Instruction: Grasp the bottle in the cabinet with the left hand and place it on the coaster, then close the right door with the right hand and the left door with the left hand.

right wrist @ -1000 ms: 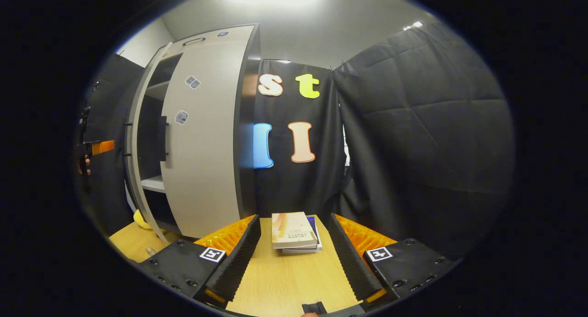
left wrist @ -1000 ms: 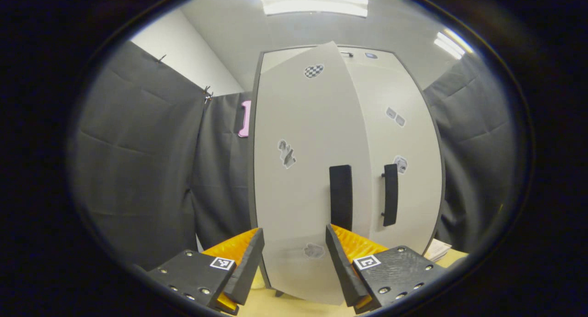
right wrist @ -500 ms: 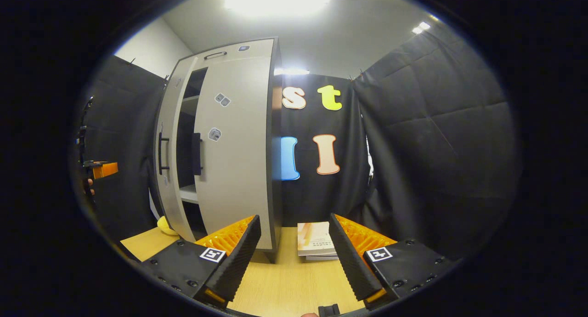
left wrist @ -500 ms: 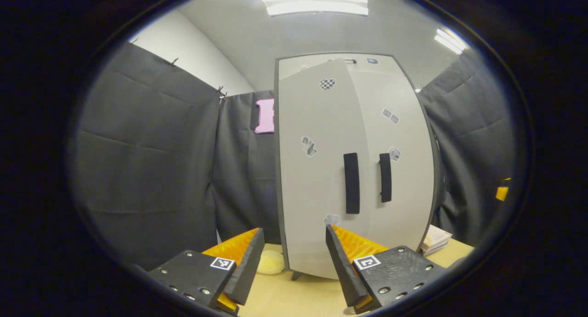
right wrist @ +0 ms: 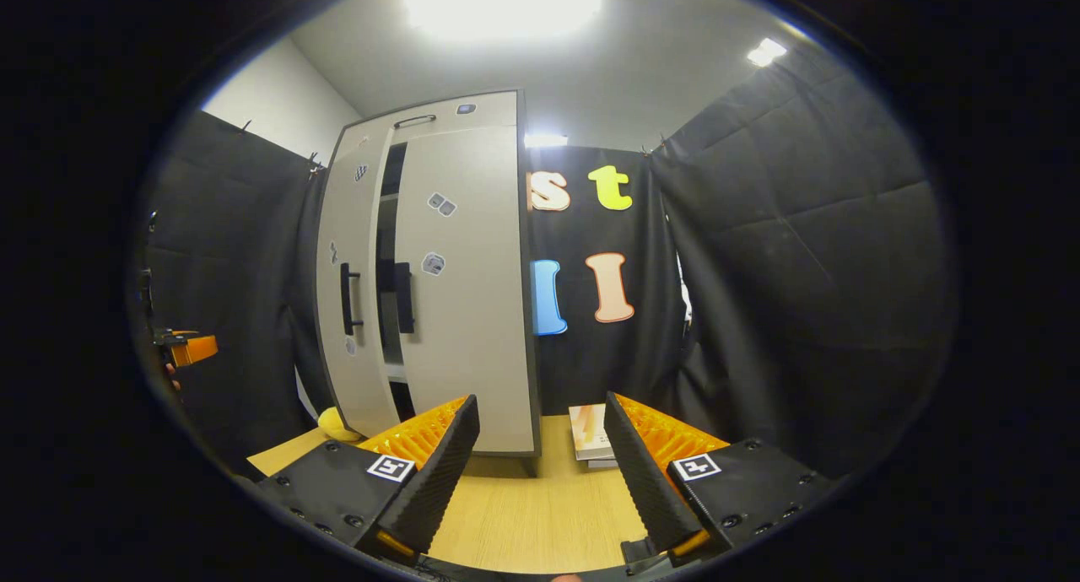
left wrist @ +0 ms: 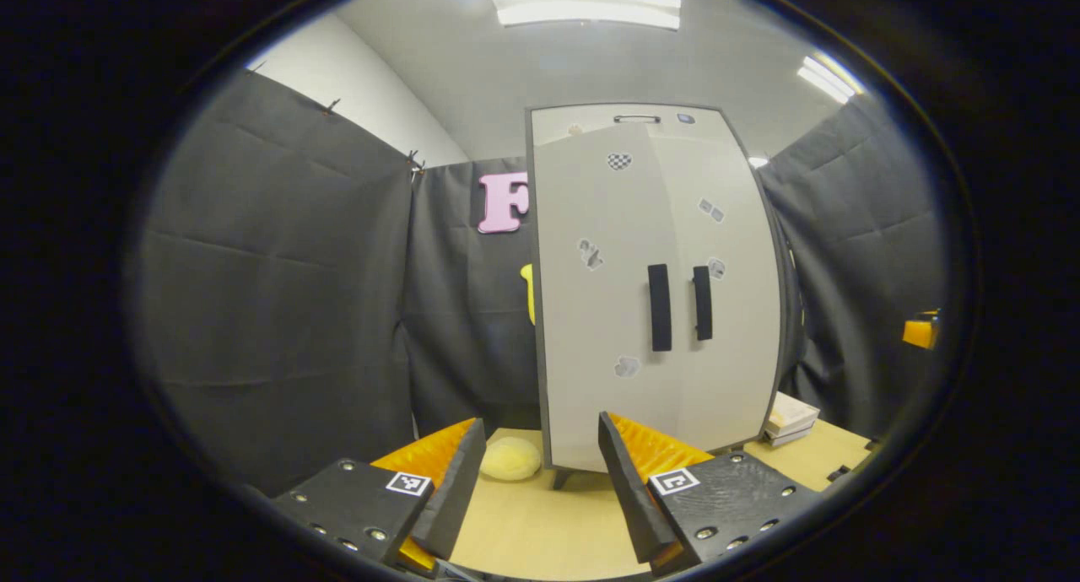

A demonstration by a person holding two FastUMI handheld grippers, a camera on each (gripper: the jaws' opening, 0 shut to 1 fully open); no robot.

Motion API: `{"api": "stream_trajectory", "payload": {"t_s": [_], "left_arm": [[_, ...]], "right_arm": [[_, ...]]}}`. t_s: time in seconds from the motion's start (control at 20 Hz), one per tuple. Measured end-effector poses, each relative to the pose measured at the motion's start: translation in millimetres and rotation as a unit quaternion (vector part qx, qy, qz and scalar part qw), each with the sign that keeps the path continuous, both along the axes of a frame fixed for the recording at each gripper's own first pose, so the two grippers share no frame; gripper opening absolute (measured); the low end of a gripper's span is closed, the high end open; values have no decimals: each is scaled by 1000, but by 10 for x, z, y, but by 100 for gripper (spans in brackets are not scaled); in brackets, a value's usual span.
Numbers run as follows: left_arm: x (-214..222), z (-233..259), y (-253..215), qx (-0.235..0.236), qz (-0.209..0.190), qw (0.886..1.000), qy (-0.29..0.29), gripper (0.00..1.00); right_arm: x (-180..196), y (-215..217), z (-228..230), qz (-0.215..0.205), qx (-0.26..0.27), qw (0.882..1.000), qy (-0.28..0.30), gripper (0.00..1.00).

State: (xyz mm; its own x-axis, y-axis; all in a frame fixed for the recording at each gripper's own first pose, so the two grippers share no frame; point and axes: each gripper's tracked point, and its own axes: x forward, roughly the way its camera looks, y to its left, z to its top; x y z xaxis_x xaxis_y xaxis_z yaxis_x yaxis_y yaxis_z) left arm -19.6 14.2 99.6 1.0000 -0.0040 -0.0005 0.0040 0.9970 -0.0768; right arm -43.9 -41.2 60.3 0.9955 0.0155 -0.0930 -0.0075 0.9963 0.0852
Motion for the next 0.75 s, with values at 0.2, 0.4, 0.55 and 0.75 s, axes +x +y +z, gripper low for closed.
{"api": "stream_trajectory", "payload": {"t_s": [0.2,0.4,0.55,0.75], "left_arm": [[-204,-46,17,-4,-10,1000,-4,79],[-360,-91,18,3,-16,1000,-4,79],[-469,-96,-8,8,-23,1000,-8,79],[-561,-104,-1,15,-25,1000,-10,79]], "right_arm": [[-201,29,66,-9,-12,1000,-7,95],[-394,27,151,-18,-18,1000,-16,92],[-514,28,180,-23,-22,999,-24,92],[-617,63,154,-22,-27,999,-22,95]]}}
